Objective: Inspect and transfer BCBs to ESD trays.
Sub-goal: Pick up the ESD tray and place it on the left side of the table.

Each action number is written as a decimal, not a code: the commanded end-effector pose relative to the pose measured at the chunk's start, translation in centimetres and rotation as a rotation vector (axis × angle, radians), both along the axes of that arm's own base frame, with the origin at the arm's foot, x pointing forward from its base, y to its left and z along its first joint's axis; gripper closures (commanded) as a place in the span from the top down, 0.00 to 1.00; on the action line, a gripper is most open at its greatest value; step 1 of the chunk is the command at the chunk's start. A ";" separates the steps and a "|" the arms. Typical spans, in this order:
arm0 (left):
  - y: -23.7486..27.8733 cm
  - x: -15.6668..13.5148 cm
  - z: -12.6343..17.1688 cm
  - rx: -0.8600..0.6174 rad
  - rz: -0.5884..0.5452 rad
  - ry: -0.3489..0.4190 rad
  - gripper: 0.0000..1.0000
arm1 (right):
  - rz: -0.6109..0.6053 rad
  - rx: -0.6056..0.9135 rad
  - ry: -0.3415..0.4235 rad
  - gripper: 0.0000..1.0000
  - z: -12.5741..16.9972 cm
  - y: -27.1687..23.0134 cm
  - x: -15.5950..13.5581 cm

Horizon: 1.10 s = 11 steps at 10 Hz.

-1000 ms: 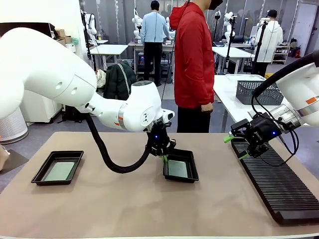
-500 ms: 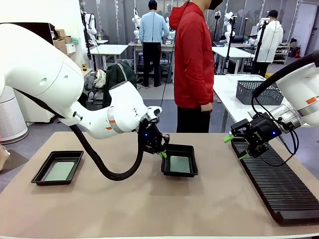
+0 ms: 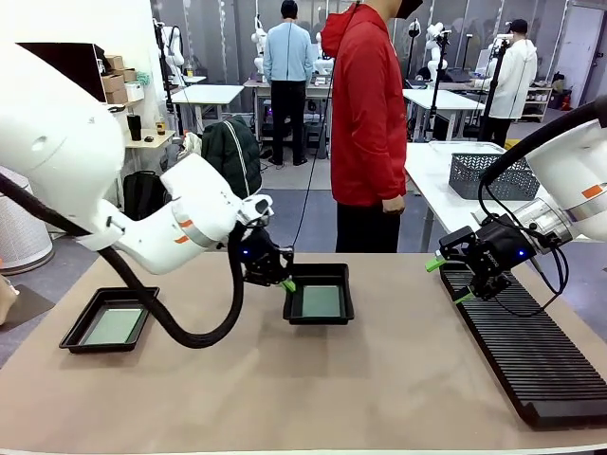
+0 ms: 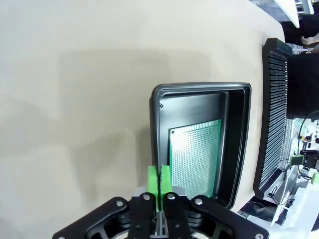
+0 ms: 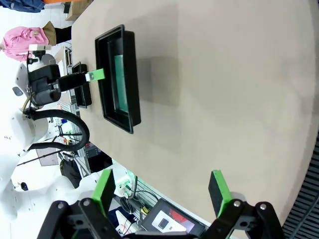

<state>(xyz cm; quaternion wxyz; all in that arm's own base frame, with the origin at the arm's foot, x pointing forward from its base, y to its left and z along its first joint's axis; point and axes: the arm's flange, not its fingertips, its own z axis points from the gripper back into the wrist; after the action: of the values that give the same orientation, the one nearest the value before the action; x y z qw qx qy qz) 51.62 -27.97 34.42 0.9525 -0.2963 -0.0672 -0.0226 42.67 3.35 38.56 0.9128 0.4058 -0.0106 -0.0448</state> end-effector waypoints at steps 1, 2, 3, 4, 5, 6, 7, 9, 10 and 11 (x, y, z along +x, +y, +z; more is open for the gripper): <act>4.7 -2.4 1.3 0.002 -0.016 -0.011 0.00 | -0.019 -0.016 0.011 1.00 0.1 0.1 0.1; 6.7 -2.8 1.6 0.020 -0.019 -0.011 0.00 | -0.019 -0.016 0.011 1.00 0.1 0.1 0.1; 8.5 -3.1 1.6 0.037 -0.028 -0.009 0.00 | -0.019 -0.016 0.011 1.00 0.1 0.1 0.1; 10.5 -3.2 1.3 0.045 -0.025 0.000 0.00 | -0.019 -0.016 0.011 1.00 0.1 0.1 0.1; 12.7 -3.3 0.9 0.051 -0.022 0.002 0.00 | -0.019 -0.016 0.011 1.00 0.1 0.1 0.1; 14.8 -3.4 0.6 0.054 -0.016 -0.003 0.00 | -0.019 -0.016 0.011 1.00 0.1 0.1 0.1; 16.9 -3.5 0.2 0.060 -0.014 0.000 0.00 | -0.019 -0.016 0.011 1.00 0.1 0.1 0.1; 20.9 -3.7 -0.8 0.068 -0.005 0.005 0.00 | -0.019 -0.016 0.011 1.00 0.1 0.1 0.1; 22.8 -3.7 -1.4 0.070 -0.003 0.010 0.00 | -0.019 -0.016 0.011 1.00 0.1 0.1 0.1; 24.1 -3.7 -1.7 0.075 0.002 0.006 0.00 | -0.019 -0.016 0.011 1.00 0.1 0.1 0.1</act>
<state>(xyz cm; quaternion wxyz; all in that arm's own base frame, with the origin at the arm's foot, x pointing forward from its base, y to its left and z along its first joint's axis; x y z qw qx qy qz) 48.26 -4.61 32.77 0.9632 -0.2604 -0.0663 -0.0112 42.69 3.34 38.58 0.9129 0.4056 -0.0108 -0.0448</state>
